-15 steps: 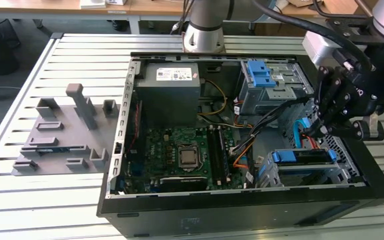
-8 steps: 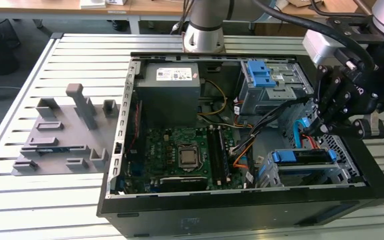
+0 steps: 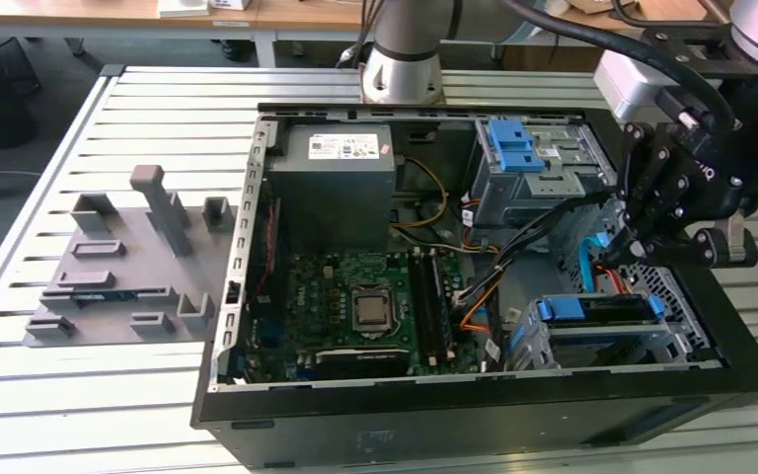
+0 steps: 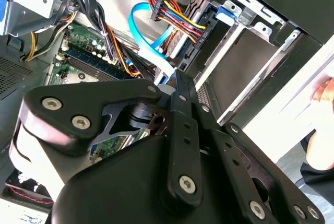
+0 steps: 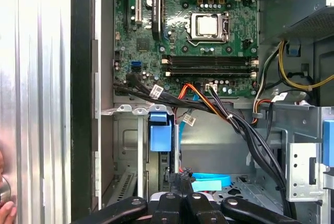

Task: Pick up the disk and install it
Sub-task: 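Insert the second disk wire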

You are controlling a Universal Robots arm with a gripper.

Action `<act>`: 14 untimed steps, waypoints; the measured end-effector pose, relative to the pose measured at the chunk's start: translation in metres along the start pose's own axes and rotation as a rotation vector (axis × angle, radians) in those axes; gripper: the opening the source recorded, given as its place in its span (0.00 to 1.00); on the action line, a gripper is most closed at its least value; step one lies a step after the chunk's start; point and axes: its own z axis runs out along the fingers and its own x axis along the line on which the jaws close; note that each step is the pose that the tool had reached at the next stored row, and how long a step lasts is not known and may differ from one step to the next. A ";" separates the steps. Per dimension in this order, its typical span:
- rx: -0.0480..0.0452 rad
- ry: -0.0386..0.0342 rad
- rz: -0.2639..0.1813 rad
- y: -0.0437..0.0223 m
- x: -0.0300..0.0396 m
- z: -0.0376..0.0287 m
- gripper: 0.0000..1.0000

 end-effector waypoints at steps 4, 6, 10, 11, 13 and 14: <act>0.0001 0.0015 0.000 0.0001 -0.0013 0.0001 0.11; 0.0001 0.0020 0.000 0.0001 -0.0021 0.0001 0.11; 0.0001 0.0033 0.000 0.0002 -0.0042 0.0001 0.24; 0.0001 0.0039 0.000 0.0002 -0.0048 0.0002 0.24; 0.0002 0.0059 0.000 0.0002 -0.0062 0.0004 0.24; 0.0002 0.0070 0.000 0.0002 -0.0069 0.0007 0.24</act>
